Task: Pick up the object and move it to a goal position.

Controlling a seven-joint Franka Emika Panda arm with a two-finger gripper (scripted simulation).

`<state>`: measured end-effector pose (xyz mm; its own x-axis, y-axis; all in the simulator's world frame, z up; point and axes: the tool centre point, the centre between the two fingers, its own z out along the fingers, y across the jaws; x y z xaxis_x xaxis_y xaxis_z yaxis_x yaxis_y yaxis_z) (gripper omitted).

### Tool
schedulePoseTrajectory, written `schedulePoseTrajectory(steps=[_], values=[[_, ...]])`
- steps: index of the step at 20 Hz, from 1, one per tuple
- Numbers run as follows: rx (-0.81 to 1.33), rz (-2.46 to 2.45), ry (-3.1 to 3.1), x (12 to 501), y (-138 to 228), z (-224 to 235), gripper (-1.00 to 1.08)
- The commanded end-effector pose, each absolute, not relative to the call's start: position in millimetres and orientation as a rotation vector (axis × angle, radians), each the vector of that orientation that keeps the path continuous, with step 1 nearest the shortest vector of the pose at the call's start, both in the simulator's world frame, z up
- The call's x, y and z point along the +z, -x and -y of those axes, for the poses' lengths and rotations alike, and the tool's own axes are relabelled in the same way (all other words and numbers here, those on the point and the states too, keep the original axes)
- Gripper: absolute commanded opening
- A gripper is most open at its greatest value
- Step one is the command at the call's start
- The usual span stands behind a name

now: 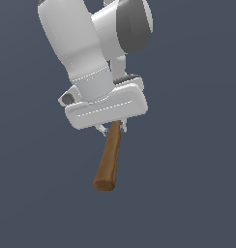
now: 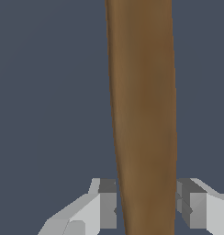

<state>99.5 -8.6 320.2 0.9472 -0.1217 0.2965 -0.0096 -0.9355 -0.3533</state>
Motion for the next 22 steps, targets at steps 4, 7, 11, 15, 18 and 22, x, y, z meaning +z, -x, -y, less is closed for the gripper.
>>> schedulePoseTrajectory(steps=[4, 7, 11, 15, 18, 22], values=[[-0.512, 0.045, 2.685, 370, -109, 27, -1.00], [-0.539, 0.118, 2.648, 396, -113, 37, -1.00], [-0.570, 0.204, 2.601, 427, -118, 50, -1.00], [-0.595, 0.276, 2.560, 453, -122, 62, -1.00], [-0.608, 0.317, 2.534, 468, -125, 69, -1.00], [-0.620, 0.354, 2.510, 482, -127, 76, -1.00]])
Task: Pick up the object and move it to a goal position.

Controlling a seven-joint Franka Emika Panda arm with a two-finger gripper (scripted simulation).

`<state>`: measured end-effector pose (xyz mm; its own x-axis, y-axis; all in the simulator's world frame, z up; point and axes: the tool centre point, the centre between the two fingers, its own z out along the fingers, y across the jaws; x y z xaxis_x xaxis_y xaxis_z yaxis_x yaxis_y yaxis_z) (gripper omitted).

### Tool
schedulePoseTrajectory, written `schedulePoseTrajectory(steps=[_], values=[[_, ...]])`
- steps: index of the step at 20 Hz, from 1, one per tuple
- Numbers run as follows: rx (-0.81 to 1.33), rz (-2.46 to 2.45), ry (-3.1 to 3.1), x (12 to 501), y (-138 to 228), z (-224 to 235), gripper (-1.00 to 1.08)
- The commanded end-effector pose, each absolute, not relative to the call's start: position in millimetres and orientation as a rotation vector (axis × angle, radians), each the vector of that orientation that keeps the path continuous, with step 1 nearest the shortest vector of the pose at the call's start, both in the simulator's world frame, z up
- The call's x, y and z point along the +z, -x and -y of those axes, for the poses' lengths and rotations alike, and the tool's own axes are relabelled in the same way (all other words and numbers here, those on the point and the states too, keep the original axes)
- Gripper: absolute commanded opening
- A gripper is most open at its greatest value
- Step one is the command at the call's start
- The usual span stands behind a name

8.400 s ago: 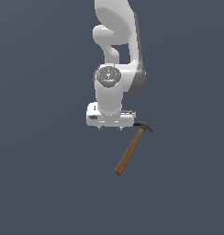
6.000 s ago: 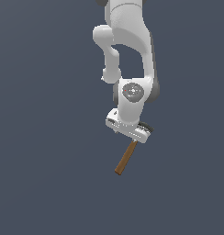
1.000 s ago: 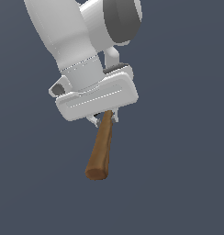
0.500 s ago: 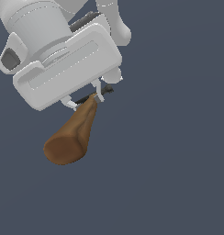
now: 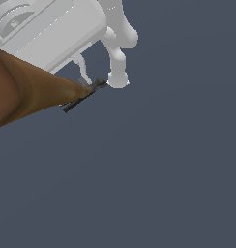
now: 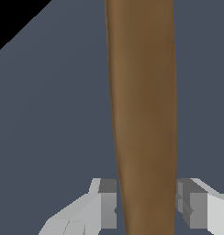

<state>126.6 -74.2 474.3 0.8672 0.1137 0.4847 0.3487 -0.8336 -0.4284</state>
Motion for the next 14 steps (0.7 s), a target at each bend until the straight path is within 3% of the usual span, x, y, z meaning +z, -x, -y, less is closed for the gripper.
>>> schedulePoseTrajectory(steps=[1, 14], values=[[-0.623, 0.361, 2.505, 485, -128, 77, -1.00], [-0.633, 0.396, 2.480, 499, -131, 84, -1.00]])
